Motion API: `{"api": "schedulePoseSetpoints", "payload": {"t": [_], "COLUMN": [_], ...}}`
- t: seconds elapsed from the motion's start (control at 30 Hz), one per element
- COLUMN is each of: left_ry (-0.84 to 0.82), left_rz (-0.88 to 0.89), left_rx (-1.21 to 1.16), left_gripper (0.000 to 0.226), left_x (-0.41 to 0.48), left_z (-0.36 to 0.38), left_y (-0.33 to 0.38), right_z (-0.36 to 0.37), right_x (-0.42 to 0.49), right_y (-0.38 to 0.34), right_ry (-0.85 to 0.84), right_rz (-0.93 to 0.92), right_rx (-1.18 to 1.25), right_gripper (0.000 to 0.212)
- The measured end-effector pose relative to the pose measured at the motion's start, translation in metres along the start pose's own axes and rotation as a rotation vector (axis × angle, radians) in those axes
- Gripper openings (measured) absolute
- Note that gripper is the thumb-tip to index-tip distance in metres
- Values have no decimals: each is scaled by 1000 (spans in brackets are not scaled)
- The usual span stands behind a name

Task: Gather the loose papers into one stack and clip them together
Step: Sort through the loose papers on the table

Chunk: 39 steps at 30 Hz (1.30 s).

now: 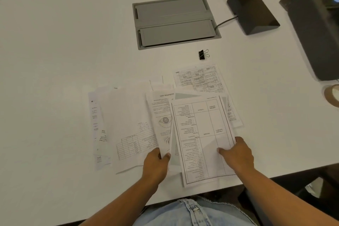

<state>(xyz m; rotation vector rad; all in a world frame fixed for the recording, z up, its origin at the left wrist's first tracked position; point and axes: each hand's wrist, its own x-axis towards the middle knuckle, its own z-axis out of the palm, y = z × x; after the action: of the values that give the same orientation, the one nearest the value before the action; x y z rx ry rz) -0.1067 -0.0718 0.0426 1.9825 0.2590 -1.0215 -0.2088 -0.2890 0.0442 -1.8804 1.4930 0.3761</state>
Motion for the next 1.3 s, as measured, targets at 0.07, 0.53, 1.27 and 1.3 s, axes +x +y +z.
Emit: {"api": "schedulePoseSetpoints", "payload": {"t": [0.07,0.53,1.27,1.3], "left_ry": [-4,-37,-334,-329], "left_rz": [3,31,128,158], "left_rx": [-13,-142,-325,-313], "left_gripper": [30,18,23,22], "left_x": [0,-6,-14,-13], "left_z": [-2,-23,-39,-39], "left_y": [-1,6,32,31], "right_z": [-2,-54,-27,-26], "right_x": [6,10,-18,-20], "right_y": [6,31,-12,-14], "right_ry": [-31,-164,-551,-546], "right_rz": [22,-124,-282,-286], "right_rx": [81,665,561,551], "right_gripper": [82,66,60,61]}}
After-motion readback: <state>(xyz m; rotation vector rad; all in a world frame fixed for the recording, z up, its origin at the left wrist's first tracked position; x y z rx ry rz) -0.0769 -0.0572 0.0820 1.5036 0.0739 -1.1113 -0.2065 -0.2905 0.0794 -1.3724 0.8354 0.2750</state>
